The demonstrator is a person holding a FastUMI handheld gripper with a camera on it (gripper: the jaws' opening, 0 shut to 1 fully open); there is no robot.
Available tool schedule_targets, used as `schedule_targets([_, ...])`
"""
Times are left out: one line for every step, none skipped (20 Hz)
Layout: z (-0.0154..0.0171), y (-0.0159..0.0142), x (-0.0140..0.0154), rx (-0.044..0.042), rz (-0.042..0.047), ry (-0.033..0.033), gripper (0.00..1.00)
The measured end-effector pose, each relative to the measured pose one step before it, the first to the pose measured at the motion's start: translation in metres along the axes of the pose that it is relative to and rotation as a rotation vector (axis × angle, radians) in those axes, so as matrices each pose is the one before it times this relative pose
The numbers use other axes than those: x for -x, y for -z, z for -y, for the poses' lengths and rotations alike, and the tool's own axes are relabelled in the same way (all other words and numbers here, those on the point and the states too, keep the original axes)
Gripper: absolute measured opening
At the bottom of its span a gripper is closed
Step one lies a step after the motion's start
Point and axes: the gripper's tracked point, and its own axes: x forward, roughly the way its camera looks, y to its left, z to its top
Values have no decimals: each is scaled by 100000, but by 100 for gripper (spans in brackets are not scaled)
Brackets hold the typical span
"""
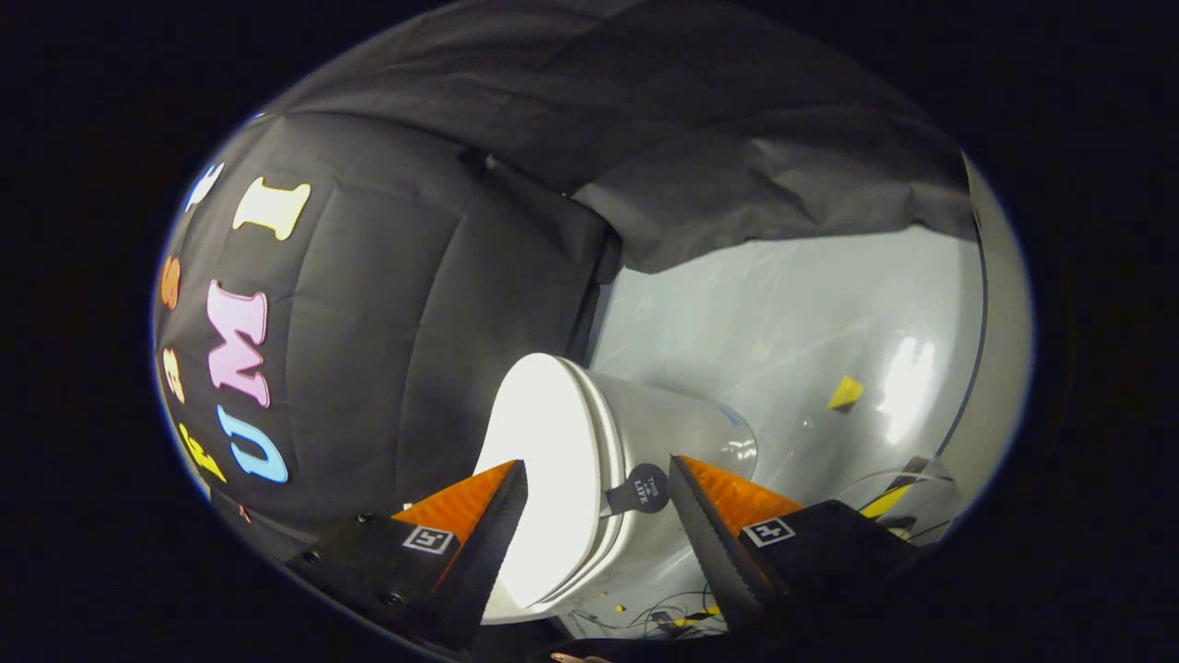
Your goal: Open the toilet lid.
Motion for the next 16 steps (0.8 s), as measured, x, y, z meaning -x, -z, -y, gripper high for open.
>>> schedule_targets([613,522,-449,-2079,-1386,-181,97])
schedule_targets([557,474,-617,-2367,-1734,40,97])
schedule_targets([578,372,-414,-1714,-1513,105,97])
schedule_targets([529,171,-595,-1171,-951,136,97])
schedule_targets([543,340,-603,-1634,-487,341,92])
schedule_targets([314,4,-447,-2512,-508,-365,92])
schedule_targets([98,-35,-201,-3136,-456,-1225,92])
schedule_targets([150,32,-566,-2533,-306,-829,88])
schedule_targets([328,253,-474,-1273,-545,-591,84])
schedule_targets([194,207,-541,-537,-574,-431,84])
schedule_targets([-121,647,-914,-562,-722,-1660,77])
schedule_targets([-430,49,-186,-1306,-1010,-2262,70])
schedule_targets([-353,-269,112,-1461,-60,-2840,69])
schedule_targets([-34,109,-359,-617,-225,-492,69])
schedule_targets([439,205,-562,-157,139,512,58])
schedule_targets([176,248,-285,-849,-919,-1038,48])
